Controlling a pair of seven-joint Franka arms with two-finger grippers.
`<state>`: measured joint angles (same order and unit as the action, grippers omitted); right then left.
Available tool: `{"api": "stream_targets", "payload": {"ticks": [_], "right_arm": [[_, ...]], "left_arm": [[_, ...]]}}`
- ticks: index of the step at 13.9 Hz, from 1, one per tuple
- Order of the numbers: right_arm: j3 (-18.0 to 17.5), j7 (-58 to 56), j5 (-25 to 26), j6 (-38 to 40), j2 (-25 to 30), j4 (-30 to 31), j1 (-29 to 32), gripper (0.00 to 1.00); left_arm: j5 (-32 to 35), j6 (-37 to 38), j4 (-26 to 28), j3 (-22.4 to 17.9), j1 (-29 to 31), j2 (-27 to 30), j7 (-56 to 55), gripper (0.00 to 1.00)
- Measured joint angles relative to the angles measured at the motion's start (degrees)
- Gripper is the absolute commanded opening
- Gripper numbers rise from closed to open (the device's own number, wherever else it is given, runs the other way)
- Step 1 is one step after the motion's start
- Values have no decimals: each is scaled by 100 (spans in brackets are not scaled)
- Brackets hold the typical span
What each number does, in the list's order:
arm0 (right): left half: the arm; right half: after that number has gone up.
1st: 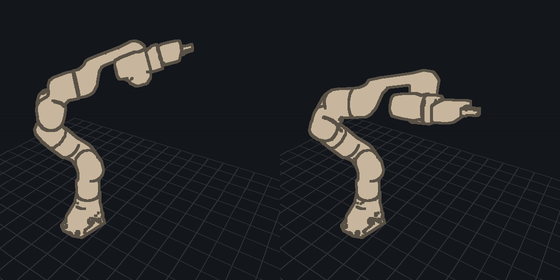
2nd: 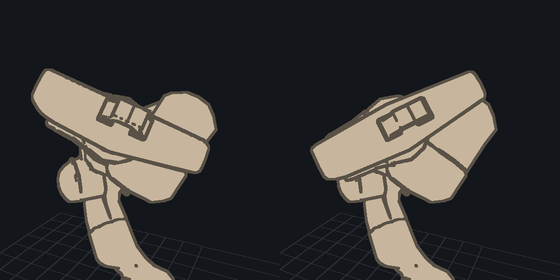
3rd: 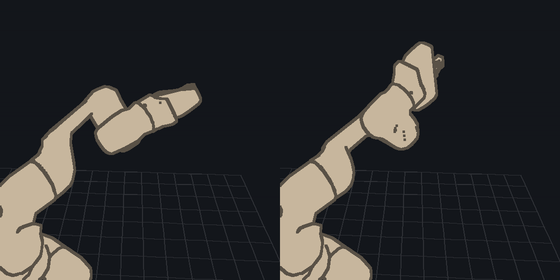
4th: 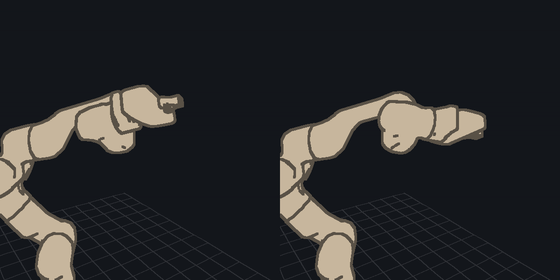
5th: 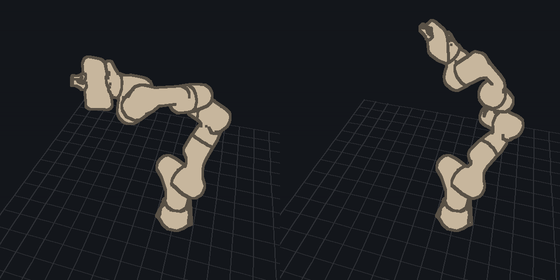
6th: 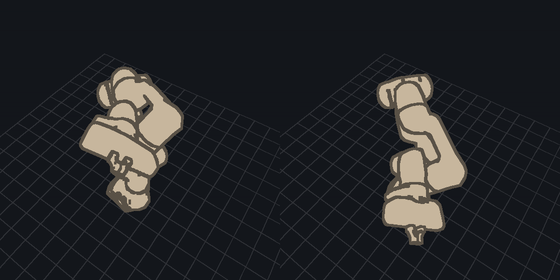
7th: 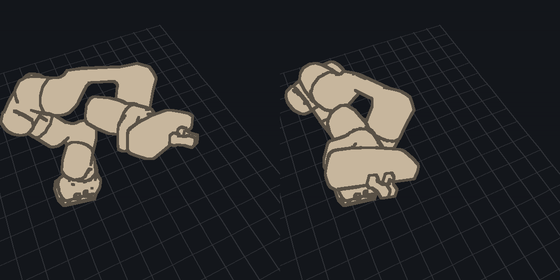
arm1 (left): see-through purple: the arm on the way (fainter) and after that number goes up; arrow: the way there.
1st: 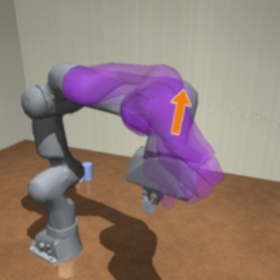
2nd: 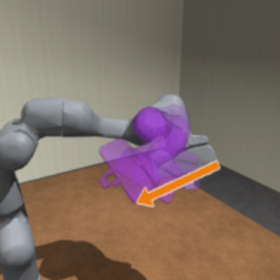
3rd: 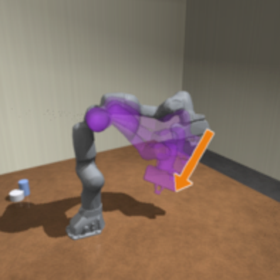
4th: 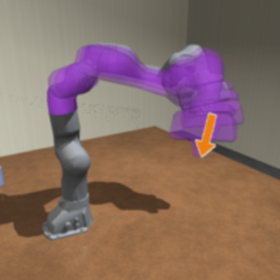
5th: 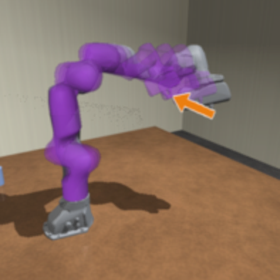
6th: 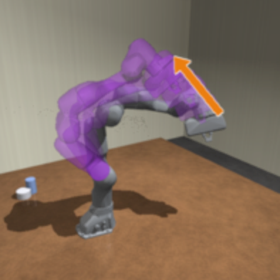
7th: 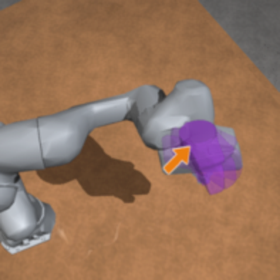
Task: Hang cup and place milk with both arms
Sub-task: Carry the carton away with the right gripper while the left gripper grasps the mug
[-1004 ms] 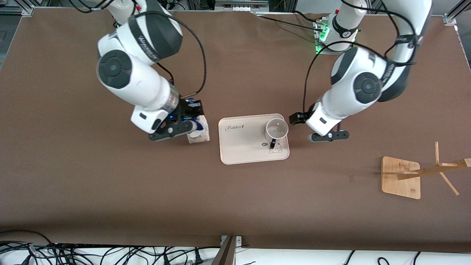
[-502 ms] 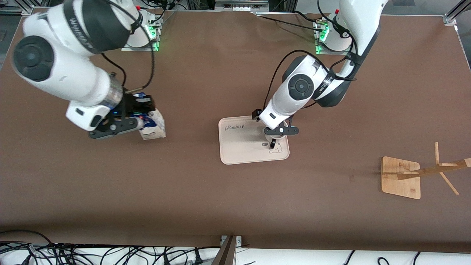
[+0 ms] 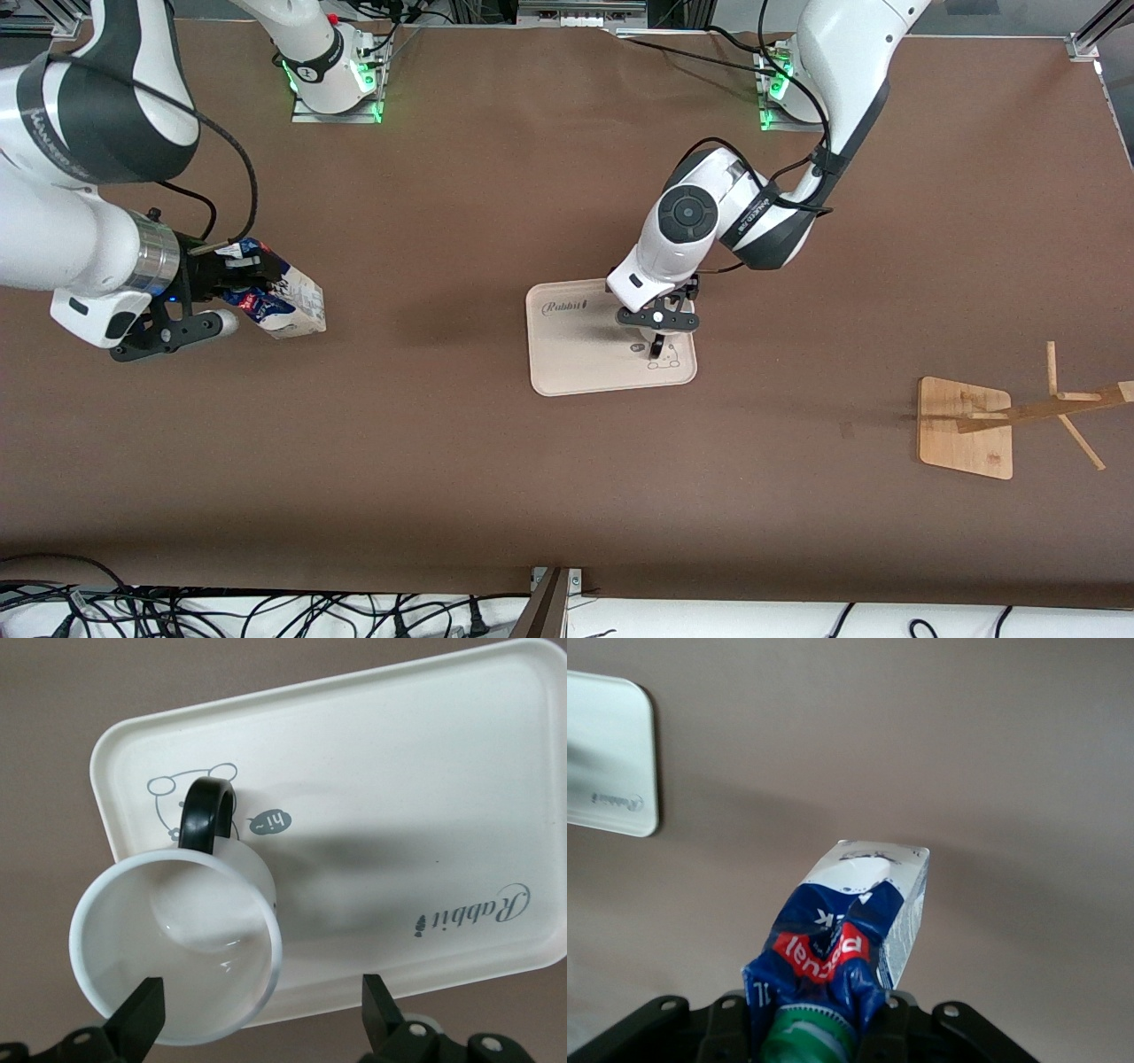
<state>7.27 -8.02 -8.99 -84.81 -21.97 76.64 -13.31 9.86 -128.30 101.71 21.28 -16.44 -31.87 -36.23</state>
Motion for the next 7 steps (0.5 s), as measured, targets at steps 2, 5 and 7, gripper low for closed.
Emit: {"api": "stream_targets", "payload": {"ticks": [2,5,7], "right_arm": [[0,-32,1,5,4,310,62,32],[-1,-37,171,3,16,703,67,32],[0,-87,219,-77,33,928,84,32]], "left_arm": [[243,-2,0,0,-72,-78,0,27],[347,-7,0,0,-137,-158,89,0],[348,-7,-4,-7,-137,-161,209,0]]}}
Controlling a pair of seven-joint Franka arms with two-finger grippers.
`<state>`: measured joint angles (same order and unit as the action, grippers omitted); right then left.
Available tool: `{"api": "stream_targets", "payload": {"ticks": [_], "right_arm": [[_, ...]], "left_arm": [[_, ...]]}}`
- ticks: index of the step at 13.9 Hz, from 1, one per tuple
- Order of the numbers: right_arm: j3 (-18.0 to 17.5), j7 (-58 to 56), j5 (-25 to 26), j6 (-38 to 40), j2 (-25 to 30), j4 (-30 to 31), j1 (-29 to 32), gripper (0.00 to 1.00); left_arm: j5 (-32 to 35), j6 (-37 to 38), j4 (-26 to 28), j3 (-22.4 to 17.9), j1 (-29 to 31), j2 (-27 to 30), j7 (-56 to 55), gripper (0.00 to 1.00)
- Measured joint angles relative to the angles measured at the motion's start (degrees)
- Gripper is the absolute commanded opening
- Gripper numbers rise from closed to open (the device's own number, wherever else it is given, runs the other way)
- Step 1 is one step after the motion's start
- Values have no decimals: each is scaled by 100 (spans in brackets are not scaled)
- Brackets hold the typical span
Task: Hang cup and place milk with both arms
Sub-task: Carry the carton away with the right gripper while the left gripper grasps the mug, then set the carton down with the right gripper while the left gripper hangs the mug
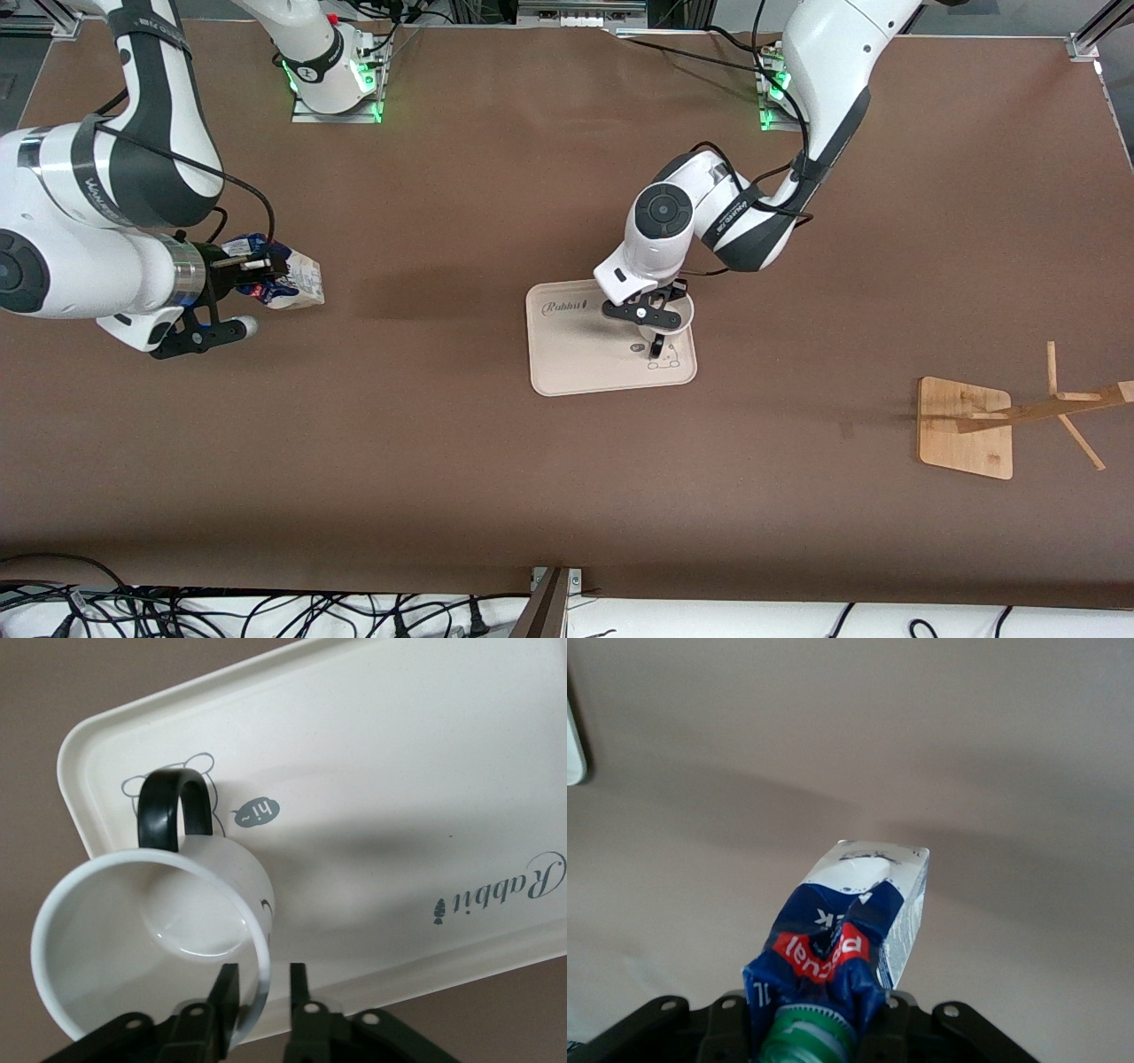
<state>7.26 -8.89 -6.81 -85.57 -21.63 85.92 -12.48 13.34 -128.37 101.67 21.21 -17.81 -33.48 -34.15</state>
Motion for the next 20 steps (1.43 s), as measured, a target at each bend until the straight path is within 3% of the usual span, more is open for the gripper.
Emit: {"api": "stream_targets", "payload": {"ticks": [7,10,16,17,20], "right_arm": [[1,-331,4,-1196,234,1203,203,32],[0,-333,4,-1659,271,1643,207,32],[-4,-341,4,-2215,301,2180,212,33],[-4,-343,4,-2256,310,2207,214,39],[-3,-352,4,-2528,325,2226,263,44]], "left_arm": [[8,132,-160,-205,185,316,49,0],[9,555,-224,-243,829,942,319,0],[8,1236,-249,-296,2521,2153,1969,0],[8,1306,-267,-356,2672,2245,2127,0],[7,1683,-482,-501,2782,2349,2304,0]]}}
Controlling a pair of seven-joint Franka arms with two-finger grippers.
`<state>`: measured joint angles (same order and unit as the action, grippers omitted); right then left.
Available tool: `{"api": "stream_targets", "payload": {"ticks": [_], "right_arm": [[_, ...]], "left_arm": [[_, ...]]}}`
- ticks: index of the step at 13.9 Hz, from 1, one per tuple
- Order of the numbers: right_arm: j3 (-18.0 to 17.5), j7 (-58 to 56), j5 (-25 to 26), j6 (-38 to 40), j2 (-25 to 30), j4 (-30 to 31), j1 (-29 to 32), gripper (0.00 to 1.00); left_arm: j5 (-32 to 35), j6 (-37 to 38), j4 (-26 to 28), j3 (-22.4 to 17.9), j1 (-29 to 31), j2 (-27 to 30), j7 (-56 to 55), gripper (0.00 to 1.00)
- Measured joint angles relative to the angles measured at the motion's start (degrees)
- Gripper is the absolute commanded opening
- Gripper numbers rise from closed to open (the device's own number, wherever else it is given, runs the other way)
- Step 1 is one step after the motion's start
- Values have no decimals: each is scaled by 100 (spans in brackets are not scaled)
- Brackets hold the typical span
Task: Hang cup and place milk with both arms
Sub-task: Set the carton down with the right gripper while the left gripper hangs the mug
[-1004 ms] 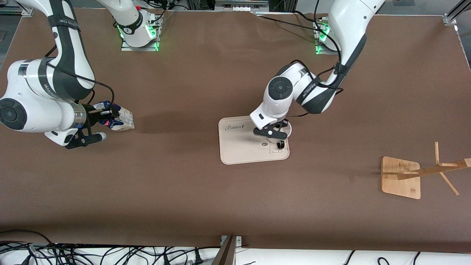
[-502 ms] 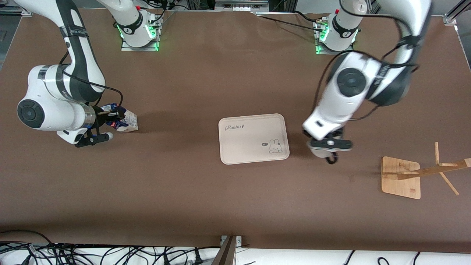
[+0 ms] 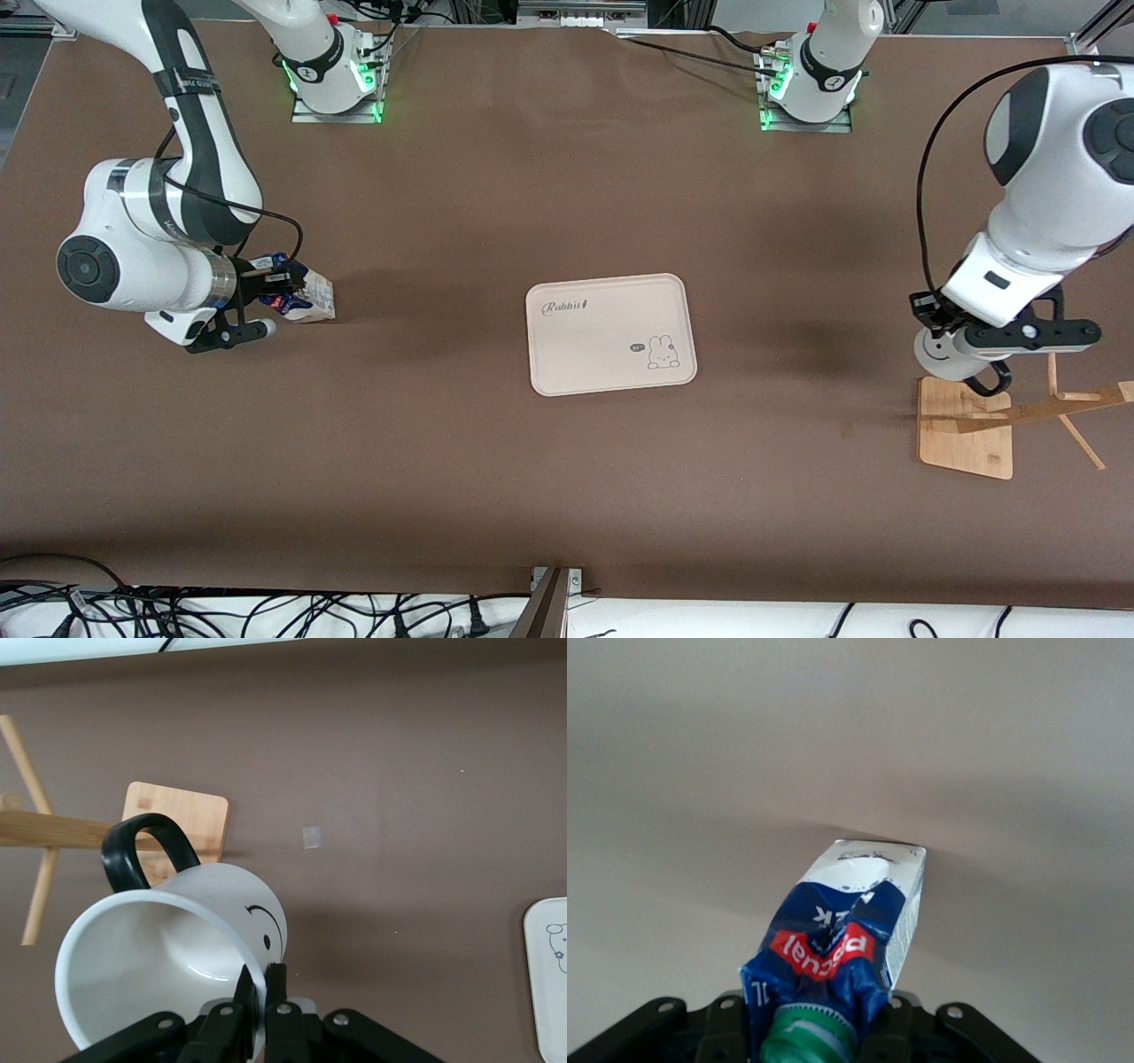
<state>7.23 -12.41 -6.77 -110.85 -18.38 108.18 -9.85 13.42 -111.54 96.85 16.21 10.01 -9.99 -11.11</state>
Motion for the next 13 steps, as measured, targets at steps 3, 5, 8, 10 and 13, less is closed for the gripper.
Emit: {"api": "stream_targets", "payload": {"ticks": [3,5,8,10,13], "right_arm": [[1,-10,0,-170,3,1,91,100],[1,-11,0,-169,5,1,136,100],[1,-12,0,-129,17,1,170,100],[1,-12,-1,-109,74,1,171,100],[0,-12,0,-94,240,-1,171,100]], "left_arm": [[-4,78,-137,-201,-3,0,549,0],[-26,74,-137,-294,13,-23,847,0],[-26,-182,-136,-313,15,-81,1073,0],[-26,-329,-137,-362,17,-124,1297,0],[-26,-400,-137,-508,30,-151,1532,0]]}}
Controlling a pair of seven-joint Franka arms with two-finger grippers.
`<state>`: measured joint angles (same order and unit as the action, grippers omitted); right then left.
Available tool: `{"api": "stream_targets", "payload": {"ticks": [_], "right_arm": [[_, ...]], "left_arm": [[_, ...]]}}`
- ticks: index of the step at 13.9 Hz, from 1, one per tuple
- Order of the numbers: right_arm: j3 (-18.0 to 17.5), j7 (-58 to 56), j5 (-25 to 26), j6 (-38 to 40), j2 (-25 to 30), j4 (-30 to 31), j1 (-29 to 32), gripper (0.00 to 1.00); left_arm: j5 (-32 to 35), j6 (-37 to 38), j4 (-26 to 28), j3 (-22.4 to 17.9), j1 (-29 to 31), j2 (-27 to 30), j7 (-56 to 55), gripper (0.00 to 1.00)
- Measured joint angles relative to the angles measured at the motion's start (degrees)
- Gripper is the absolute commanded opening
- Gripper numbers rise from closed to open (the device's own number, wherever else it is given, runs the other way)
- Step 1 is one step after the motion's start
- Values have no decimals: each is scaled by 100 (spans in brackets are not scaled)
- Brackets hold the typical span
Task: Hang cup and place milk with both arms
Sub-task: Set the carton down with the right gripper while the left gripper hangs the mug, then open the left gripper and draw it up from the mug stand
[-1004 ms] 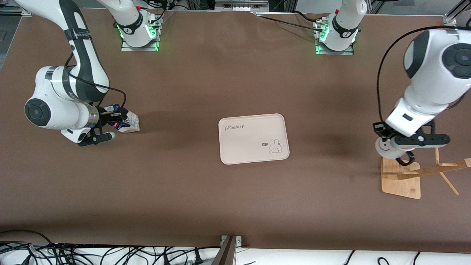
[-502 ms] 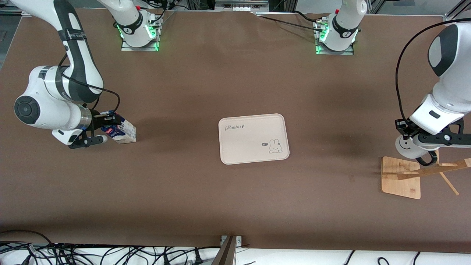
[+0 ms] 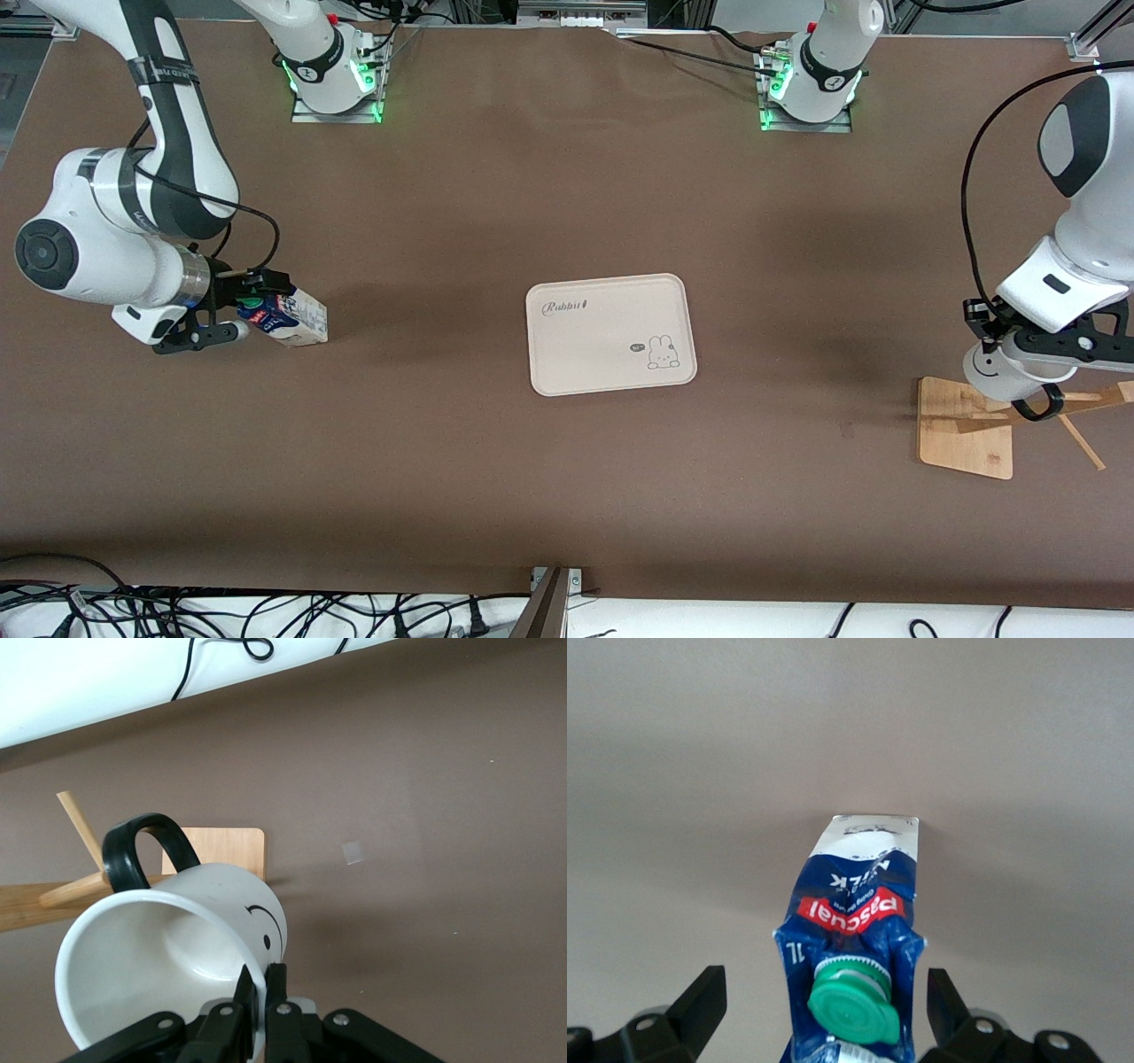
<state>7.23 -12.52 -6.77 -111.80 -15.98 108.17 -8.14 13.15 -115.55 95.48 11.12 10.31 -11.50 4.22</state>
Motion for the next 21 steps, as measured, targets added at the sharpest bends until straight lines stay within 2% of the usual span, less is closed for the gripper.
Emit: {"api": "stream_targets", "payload": {"ticks": [6,9,10,11,13,16,21], "right_arm": [[-7,-53,3,39,422,-133,4,100],[0,-56,249,434,680,-713,91,100],[0,-56,534,548,743,-941,106,100],[-1,-56,749,603,796,-1088,109,100],[2,-56,864,613,839,-1237,123,100],[4,-56,860,798,873,-1590,141,100],[105,388,450,1243,1002,-1869,152,100]], "left_arm": [[0,-7,0,-207,41,-25,333,0],[-69,-150,9,-503,89,-89,785,0],[-121,-151,17,-551,118,-123,939,10],[-149,-149,31,-563,128,-154,1029,46],[-147,-221,32,-572,128,-212,1112,84],[-147,-241,32,-580,131,-243,1157,100],[-170,-227,29,-578,140,-243,1157,100]]}}
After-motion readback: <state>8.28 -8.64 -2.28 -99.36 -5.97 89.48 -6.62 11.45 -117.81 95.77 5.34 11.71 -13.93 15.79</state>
